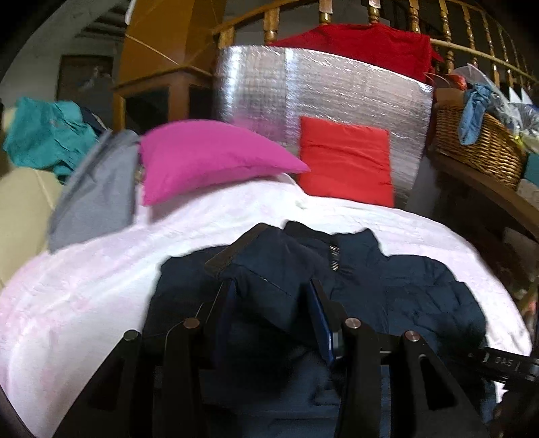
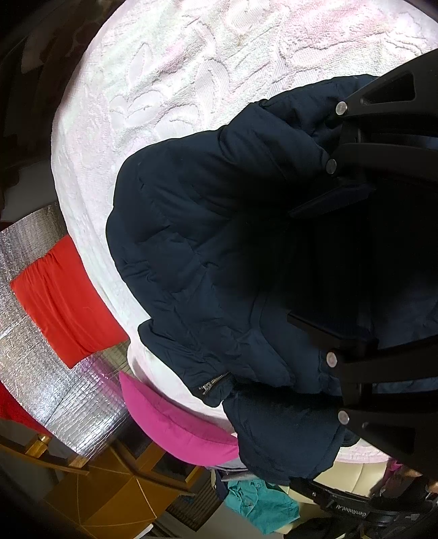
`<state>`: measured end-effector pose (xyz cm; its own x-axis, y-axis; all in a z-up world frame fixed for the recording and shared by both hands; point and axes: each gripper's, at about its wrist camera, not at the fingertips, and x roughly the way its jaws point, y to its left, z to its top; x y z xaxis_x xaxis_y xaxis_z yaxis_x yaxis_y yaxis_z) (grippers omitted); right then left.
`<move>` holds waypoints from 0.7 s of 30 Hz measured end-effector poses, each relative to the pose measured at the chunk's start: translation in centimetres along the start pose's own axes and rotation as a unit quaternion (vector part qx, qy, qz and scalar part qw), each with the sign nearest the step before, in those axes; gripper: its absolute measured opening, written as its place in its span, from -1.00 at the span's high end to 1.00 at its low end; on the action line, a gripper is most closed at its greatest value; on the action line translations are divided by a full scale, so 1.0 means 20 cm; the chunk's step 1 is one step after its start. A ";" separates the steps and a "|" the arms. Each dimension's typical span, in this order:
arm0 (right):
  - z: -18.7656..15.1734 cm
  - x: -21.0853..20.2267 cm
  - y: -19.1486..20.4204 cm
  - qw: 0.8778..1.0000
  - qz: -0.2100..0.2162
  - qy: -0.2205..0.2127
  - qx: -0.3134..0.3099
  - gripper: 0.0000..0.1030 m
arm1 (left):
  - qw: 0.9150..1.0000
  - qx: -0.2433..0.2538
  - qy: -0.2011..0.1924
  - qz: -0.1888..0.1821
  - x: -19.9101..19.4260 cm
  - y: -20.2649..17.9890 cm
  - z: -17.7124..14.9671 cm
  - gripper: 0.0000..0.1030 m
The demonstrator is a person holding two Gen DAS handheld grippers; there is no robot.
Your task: Fold large clothes
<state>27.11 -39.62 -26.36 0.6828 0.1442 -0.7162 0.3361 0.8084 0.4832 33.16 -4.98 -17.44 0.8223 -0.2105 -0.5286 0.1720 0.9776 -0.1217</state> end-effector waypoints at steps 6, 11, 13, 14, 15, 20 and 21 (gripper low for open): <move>0.01 -0.02 -0.03 1.000 0.016 0.001 0.011 -0.18 | 0.990 0.005 0.081 -0.116 0.18 -0.09 -0.06 0.13; 0.02 -0.06 -0.05 0.999 0.035 -0.007 0.028 -0.18 | 0.984 -0.024 0.074 -0.158 0.13 -0.02 -0.01 -0.01; 0.03 -0.09 -0.03 0.999 0.037 -0.023 0.018 -0.18 | 0.981 -0.042 0.062 -0.177 0.09 0.06 0.02 -0.39; 0.03 -0.11 -0.01 0.999 0.039 -0.032 0.009 -0.19 | 0.980 -0.050 0.054 -0.185 0.06 0.09 0.03 -0.50; 0.03 -0.14 0.03 0.998 0.043 -0.044 -0.008 -0.22 | 0.980 -0.054 0.045 -0.188 0.04 0.13 0.05 -0.50; -0.04 -0.21 0.25 0.988 0.069 -0.077 -0.114 -0.56 | 0.989 -0.083 0.036 -0.118 0.03 0.36 0.08 -0.50; -0.07 -0.21 0.31 0.985 0.069 -0.079 -0.140 -0.61 | 0.991 -0.091 0.048 -0.082 0.06 0.42 0.08 -0.50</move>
<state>25.43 -34.47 -21.10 0.8097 0.1907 -0.5551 0.0568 0.9158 0.3975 36.45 2.91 -17.73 0.7349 -0.3754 -0.5649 0.1923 0.9140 -0.3572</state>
